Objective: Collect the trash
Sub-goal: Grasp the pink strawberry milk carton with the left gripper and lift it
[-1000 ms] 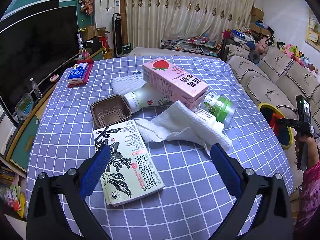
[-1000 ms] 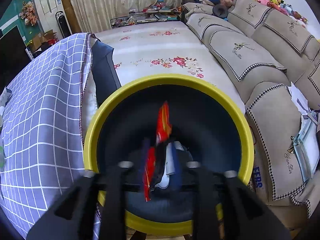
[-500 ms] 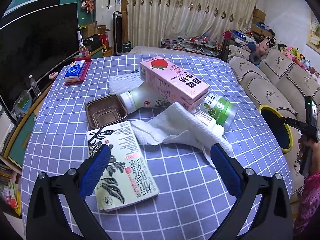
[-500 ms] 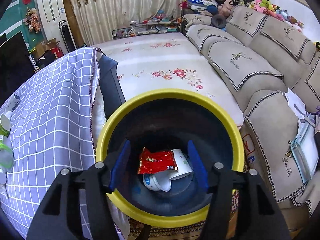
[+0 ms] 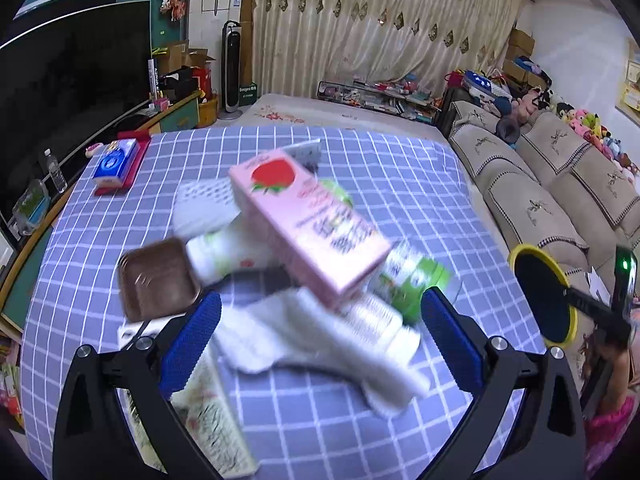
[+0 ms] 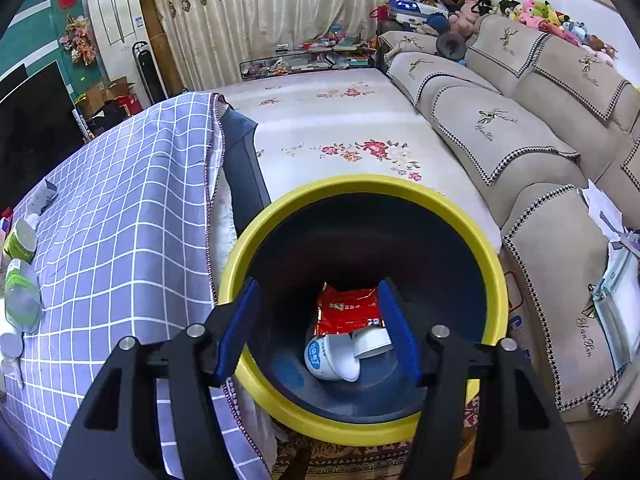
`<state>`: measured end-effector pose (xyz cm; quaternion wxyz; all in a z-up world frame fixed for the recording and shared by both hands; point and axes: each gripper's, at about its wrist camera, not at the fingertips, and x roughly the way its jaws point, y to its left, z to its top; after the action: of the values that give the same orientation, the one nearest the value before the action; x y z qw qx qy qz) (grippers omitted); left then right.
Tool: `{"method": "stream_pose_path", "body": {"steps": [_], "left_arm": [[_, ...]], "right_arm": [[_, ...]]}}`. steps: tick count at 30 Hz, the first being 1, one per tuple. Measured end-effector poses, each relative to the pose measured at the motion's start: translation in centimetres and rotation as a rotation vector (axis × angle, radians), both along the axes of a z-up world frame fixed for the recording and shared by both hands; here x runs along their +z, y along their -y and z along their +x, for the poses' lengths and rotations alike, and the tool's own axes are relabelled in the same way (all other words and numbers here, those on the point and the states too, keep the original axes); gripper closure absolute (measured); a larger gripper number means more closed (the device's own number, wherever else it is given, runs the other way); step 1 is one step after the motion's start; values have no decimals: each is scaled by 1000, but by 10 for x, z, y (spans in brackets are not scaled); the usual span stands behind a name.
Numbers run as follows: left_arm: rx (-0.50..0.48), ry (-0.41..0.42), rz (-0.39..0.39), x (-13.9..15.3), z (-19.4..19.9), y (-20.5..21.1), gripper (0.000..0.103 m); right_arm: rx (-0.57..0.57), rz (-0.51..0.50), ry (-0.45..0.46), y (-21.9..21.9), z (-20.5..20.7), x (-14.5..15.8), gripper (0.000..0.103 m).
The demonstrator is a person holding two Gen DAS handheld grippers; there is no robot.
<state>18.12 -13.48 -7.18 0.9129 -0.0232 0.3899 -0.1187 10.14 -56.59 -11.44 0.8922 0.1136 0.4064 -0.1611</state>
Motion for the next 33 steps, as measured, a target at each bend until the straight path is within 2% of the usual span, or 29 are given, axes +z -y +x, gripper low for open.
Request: {"method": "stream_pose_path", "body": {"steps": [4, 13, 18, 22, 24, 25, 29, 33], "left_arm": [[40, -16, -10, 2, 23, 7, 5], [93, -27, 79, -7, 62, 22, 5], [87, -39, 99, -15, 65, 23, 5], [94, -27, 66, -17, 62, 13, 14], [96, -25, 56, -19, 61, 8, 21], [93, -26, 53, -19, 61, 7, 30], [80, -14, 64, -18, 58, 4, 40], [81, -38, 70, -23, 62, -1, 41]], "right_arm": [[11, 1, 5, 0, -2, 2, 44], [22, 16, 10, 2, -1, -3, 40], [29, 31, 1, 2, 1, -10, 40], [33, 40, 0, 1, 1, -12, 40], [38, 41, -2, 0, 1, -13, 40], [40, 43, -3, -1, 1, -14, 40], [43, 44, -1, -2, 2, -13, 40], [45, 42, -2, -1, 2, -14, 40]]}}
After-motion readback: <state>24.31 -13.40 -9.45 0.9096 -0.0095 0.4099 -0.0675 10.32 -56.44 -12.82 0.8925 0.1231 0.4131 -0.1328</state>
